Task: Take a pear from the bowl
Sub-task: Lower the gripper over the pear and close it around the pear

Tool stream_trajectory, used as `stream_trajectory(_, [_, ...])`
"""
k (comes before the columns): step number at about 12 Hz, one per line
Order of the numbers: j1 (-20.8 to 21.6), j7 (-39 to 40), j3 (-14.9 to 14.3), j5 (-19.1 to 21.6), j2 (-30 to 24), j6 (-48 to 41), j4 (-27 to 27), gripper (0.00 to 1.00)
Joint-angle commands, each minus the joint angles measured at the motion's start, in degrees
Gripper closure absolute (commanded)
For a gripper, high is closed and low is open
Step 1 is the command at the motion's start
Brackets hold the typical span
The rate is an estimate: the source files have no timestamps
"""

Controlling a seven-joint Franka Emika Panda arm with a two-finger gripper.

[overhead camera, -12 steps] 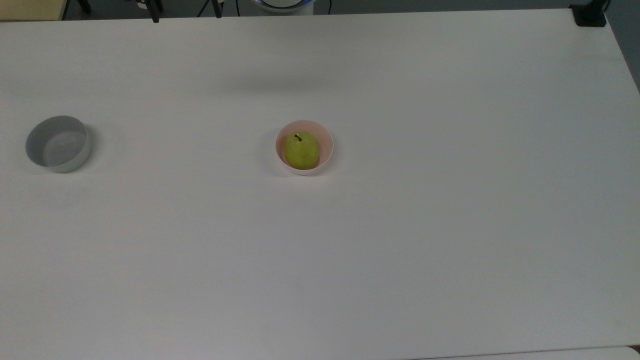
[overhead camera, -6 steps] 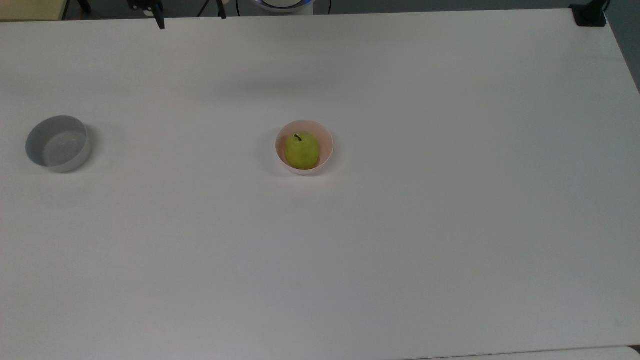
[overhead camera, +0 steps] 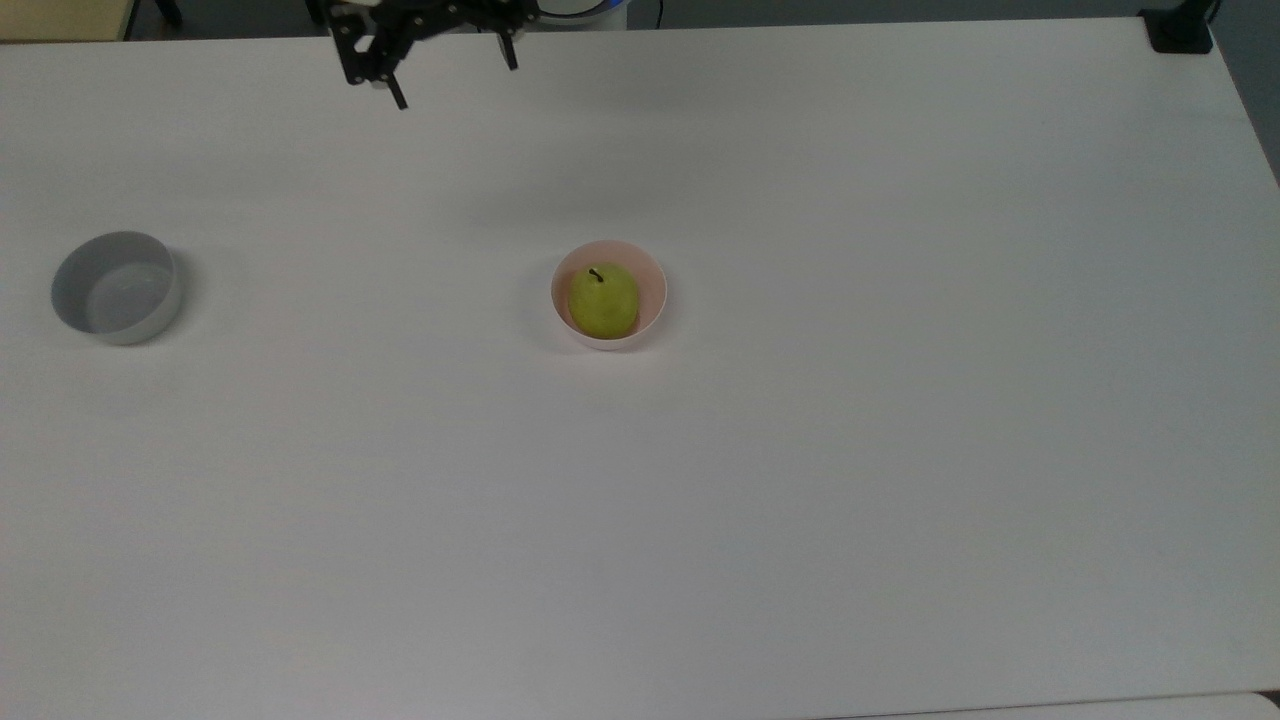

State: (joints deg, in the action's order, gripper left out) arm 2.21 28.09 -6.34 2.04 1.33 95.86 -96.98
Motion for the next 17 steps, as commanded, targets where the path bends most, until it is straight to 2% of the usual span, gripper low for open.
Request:
stream_trajectory(1, [2.4,-11.9,2.0,-0.4,2.2,7.6,-3.0,0.0])
stream_trajectory(6, [6.7,-14.6,2.0,0.2,9.6,15.2,-4.4,0.0])
stream_trajectory(11, [8.1,-18.8,2.4,0.0,11.4,26.7,-11.6,0.0])
stream_trajectory(16, [8.5,-19.8,2.8,-0.5,14.7,30.4,-11.9,0.0])
stream_trajectory(17, [8.3,-20.2,3.4,-0.5,15.0,31.0,-11.9,0.06])
